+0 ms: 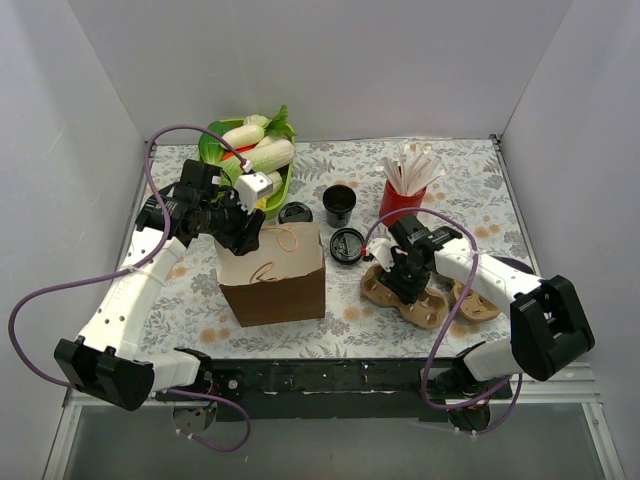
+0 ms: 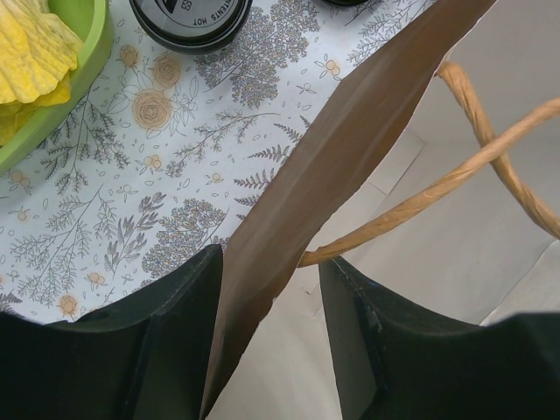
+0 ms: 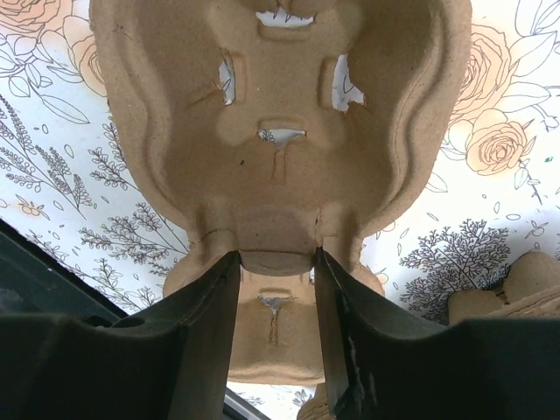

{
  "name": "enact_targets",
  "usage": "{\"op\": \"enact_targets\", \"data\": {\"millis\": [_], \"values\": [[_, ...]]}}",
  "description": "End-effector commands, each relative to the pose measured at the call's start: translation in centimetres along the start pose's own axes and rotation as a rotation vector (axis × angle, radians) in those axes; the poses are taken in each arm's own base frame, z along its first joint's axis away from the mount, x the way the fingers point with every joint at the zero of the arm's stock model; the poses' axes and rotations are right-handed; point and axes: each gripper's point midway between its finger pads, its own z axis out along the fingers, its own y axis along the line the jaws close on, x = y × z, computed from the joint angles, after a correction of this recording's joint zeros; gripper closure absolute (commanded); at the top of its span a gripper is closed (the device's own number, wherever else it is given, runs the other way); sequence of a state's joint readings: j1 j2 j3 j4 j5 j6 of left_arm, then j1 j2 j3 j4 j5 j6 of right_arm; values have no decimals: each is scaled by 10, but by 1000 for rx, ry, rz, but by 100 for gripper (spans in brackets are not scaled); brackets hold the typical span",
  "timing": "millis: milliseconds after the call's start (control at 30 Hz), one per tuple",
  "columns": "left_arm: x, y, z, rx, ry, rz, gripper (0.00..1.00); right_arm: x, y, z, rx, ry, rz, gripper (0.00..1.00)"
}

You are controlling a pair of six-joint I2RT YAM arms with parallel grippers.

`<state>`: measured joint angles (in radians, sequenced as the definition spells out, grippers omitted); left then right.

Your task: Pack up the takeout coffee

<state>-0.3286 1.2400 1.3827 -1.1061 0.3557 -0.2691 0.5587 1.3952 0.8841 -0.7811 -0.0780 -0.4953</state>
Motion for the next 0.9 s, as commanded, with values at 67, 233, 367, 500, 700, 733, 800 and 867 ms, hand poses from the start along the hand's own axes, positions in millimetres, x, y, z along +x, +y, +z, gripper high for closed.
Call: {"op": "enact_targets", "data": {"millis": [67, 233, 367, 500, 700, 733, 800, 867], "values": [[-4, -2, -6, 4, -21, 9, 52, 0, -1, 5, 3, -4, 6, 58], [-2, -3, -5, 6, -21, 12, 52, -1, -3, 1, 17, 10, -24, 75], [-5, -6, -6, 24, -34, 16, 52, -8, -14, -19, 61, 7, -74, 90], [-12, -12, -7, 56, -70, 24, 52, -46, 10, -66, -75, -129, -135, 99], [-28, -14, -11, 70, -127, 23, 47, -111, 8, -140, -61, -348, -154, 99], [-34, -15, -13, 76, -146, 24, 46, -130, 4, -158, -49, -401, -166, 99], [-45, -15, -19, 67, -176, 9, 47, -151, -2, -178, -25, -461, -161, 99], [-56, -12, -26, 44, -211, 15, 46, -181, -8, -208, -6, -558, -142, 99]]}}
